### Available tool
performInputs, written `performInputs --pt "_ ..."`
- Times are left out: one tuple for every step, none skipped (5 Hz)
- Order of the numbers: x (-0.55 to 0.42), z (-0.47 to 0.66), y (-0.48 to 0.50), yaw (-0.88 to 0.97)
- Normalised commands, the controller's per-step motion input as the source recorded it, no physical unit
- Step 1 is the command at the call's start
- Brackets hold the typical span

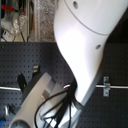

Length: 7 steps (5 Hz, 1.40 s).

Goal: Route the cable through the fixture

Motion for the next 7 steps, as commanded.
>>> performInputs --pt "-0.296 0.27 0.013 0.32" --pt "-0.311 0.33 0.083 0.24" --pt "-0.294 0.39 0.148 0.12" --pt "-0.139 0.38 0.089 0.00" --pt "-0.103 0.34 0.093 -0.02" --pt "-0.102 0.27 0.149 0.00" --pt "-0.135 0.17 0.190 0.00"
